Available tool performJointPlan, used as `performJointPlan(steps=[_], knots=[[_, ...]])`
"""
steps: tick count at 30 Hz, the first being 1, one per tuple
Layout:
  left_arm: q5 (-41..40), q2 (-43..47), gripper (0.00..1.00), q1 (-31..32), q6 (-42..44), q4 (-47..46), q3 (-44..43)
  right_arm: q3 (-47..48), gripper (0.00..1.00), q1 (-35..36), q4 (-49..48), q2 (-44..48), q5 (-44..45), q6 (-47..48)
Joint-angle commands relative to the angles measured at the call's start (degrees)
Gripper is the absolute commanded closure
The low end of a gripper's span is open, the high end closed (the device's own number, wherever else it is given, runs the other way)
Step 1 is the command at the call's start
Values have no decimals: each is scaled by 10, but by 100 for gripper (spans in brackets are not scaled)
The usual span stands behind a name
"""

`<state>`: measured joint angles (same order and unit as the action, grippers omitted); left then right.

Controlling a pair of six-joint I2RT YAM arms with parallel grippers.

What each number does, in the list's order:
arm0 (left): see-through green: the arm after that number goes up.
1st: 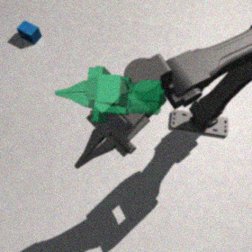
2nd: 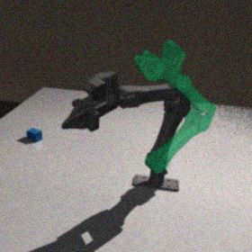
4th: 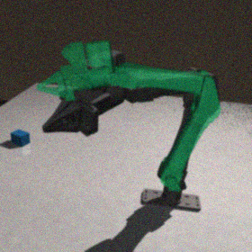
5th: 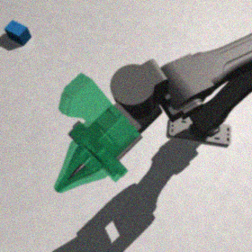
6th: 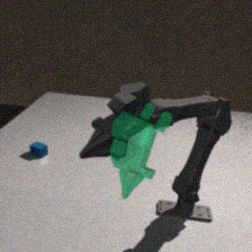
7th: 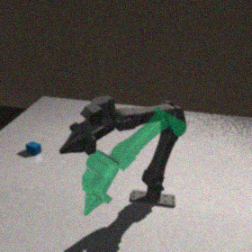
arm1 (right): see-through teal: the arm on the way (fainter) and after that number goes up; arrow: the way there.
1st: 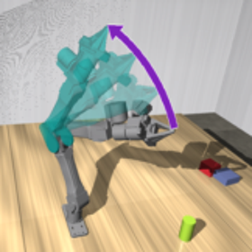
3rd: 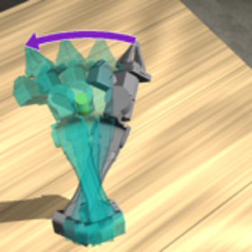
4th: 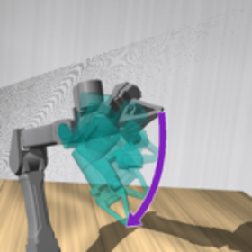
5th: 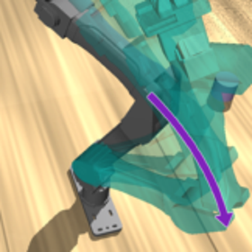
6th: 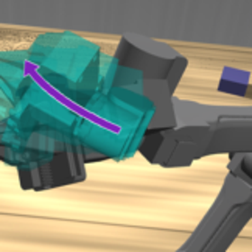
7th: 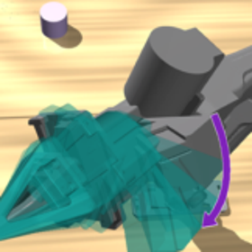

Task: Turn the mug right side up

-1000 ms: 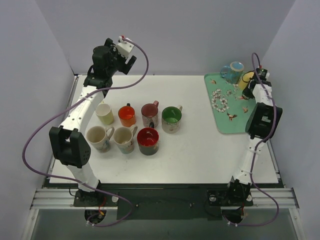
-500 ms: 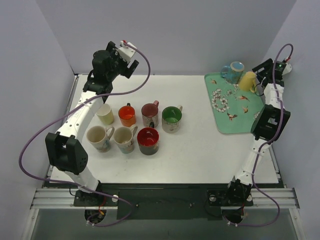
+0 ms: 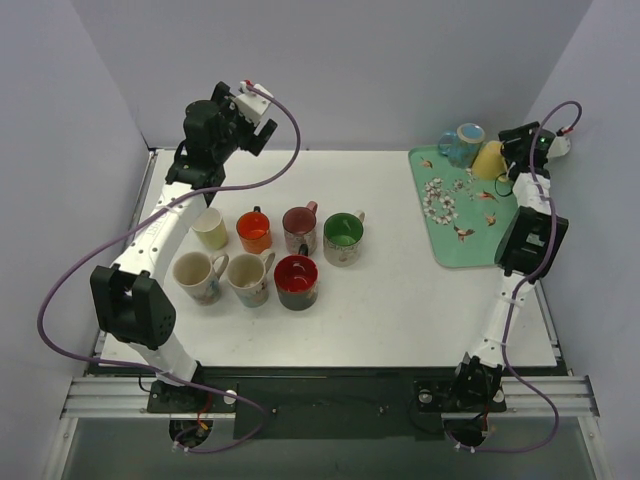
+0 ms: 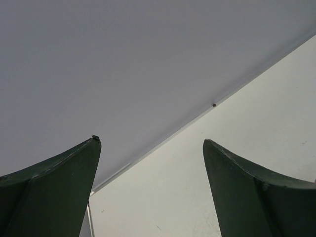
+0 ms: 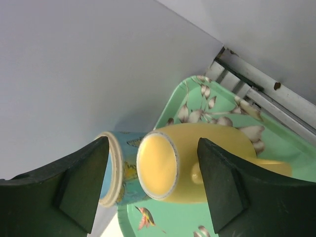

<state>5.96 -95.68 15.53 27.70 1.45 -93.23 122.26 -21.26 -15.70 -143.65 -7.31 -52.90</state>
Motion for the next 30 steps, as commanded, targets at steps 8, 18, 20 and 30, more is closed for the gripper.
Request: performJointPlan(steps=[8, 18, 20, 30], knots=[[0, 9, 5, -2, 8, -36, -5, -141, 33, -2, 121, 123, -12, 103], [4, 11, 5, -6, 12, -35, -3, -51, 36, 47, 278, 103, 101, 378], [3, 16, 5, -7, 14, -33, 0, -57, 36, 51, 282, 115, 100, 418], [1, 19, 5, -10, 27, -29, 4, -117, 21, 38, 306, 160, 31, 721]])
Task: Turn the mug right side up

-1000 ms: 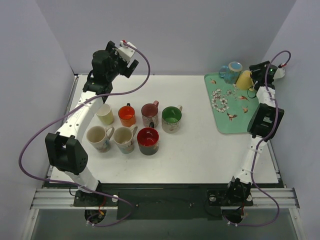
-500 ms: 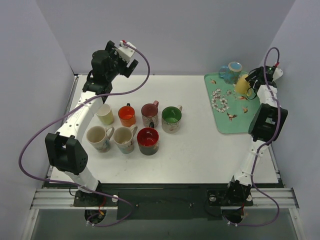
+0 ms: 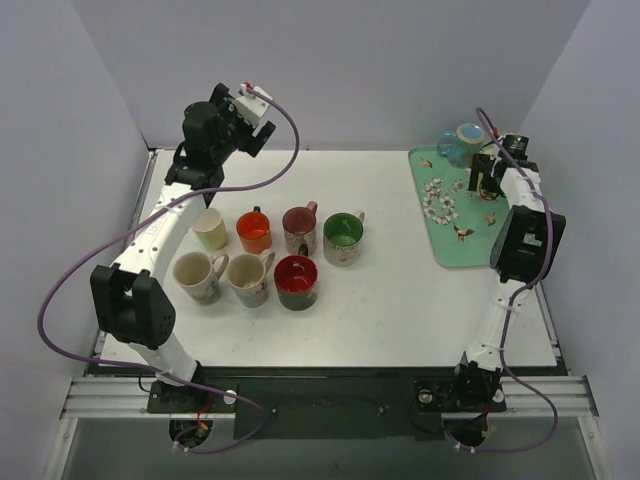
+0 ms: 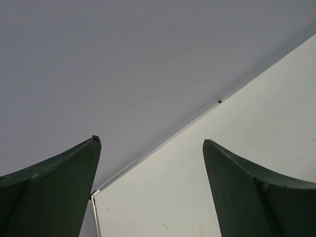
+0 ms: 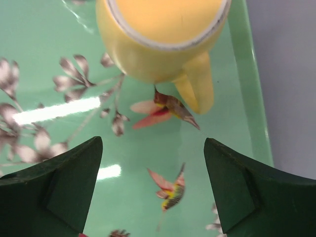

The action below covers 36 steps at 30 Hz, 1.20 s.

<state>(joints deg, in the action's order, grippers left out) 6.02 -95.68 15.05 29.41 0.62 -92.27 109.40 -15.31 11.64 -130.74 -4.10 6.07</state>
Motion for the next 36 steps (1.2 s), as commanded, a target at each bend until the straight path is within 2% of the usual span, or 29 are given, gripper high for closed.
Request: performJointPlan(steps=[1, 6, 11, 19, 24, 26, 29, 30, 34, 36], knots=[[0, 17, 5, -5, 12, -15, -7, 24, 22, -27, 36, 25, -1, 136], [-3, 8, 5, -3, 17, -9, -22, 88, 24, -24, 51, -32, -6, 163], [-15, 2, 5, 2, 32, -8, -31, 106, 30, -17, 54, -59, 15, 198], [-27, -15, 5, 8, 46, 19, -63, 135, 50, -9, 48, -92, 18, 222], [-29, -21, 5, 12, 51, 25, -70, 147, 57, -4, 23, -101, 15, 210], [-33, -22, 5, 13, 53, 27, -72, 153, 65, -3, 20, -105, 17, 210], [-34, -22, 5, 13, 54, 28, -74, 158, 84, -3, 8, -109, 15, 207], [-33, -22, 5, 13, 54, 29, -74, 159, 84, -2, 5, -111, 13, 206], [-33, -21, 5, 14, 55, 32, -72, 160, 100, -3, -2, -105, 4, 177], [-27, -18, 5, 14, 52, 34, -69, 150, 100, -2, -9, -88, -5, 155]])
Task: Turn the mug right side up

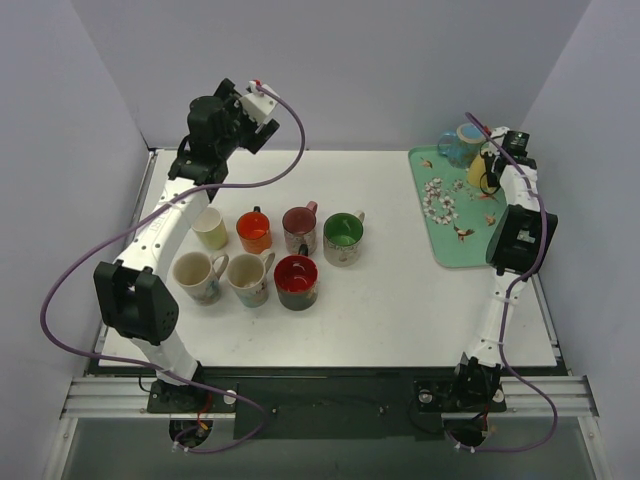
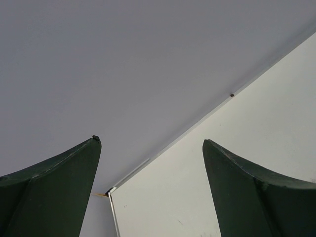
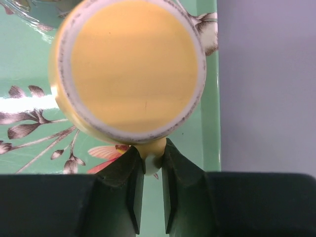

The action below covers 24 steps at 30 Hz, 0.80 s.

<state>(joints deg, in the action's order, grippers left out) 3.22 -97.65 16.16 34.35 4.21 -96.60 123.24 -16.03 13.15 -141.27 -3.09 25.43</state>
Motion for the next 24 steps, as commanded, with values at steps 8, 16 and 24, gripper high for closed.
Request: performJointPlan(steps=[8, 16, 24], knots=[[89, 34, 5, 10, 10, -14, 25, -111, 100, 9, -54, 151, -5, -218], [169, 68, 5, 16, -18, -94, 106, -256, 100, 8, -49, 278, -6, -377], [221, 115, 5, 48, 23, -167, 227, -316, 100, 12, -8, 395, -89, -499]])
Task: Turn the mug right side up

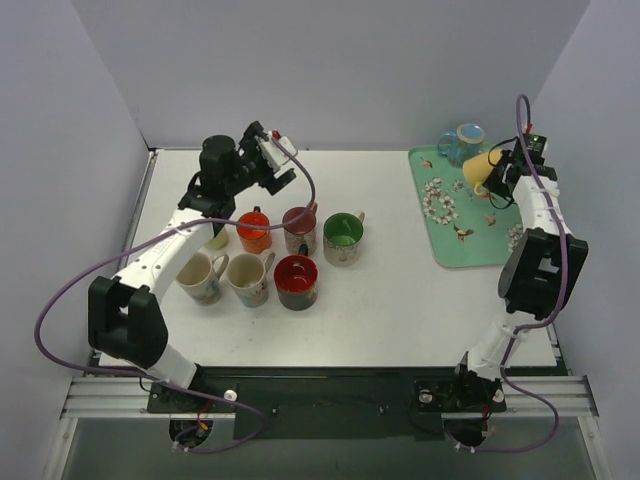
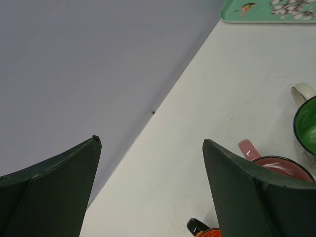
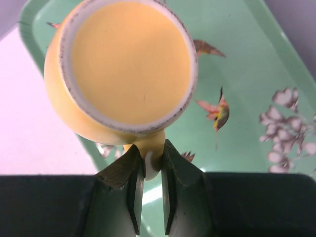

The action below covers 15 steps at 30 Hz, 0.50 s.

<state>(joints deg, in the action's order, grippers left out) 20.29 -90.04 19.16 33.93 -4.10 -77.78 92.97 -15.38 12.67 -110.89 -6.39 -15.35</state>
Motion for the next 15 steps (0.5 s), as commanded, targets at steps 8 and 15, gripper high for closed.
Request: performJointPlan(steps=[8, 15], knots=[[41, 7, 5, 88, 97, -322, 108, -74, 100, 68, 68, 260, -156, -155], [23, -21, 5, 145, 159, -456, 135, -116, 100, 176, 46, 369, -202, -242]])
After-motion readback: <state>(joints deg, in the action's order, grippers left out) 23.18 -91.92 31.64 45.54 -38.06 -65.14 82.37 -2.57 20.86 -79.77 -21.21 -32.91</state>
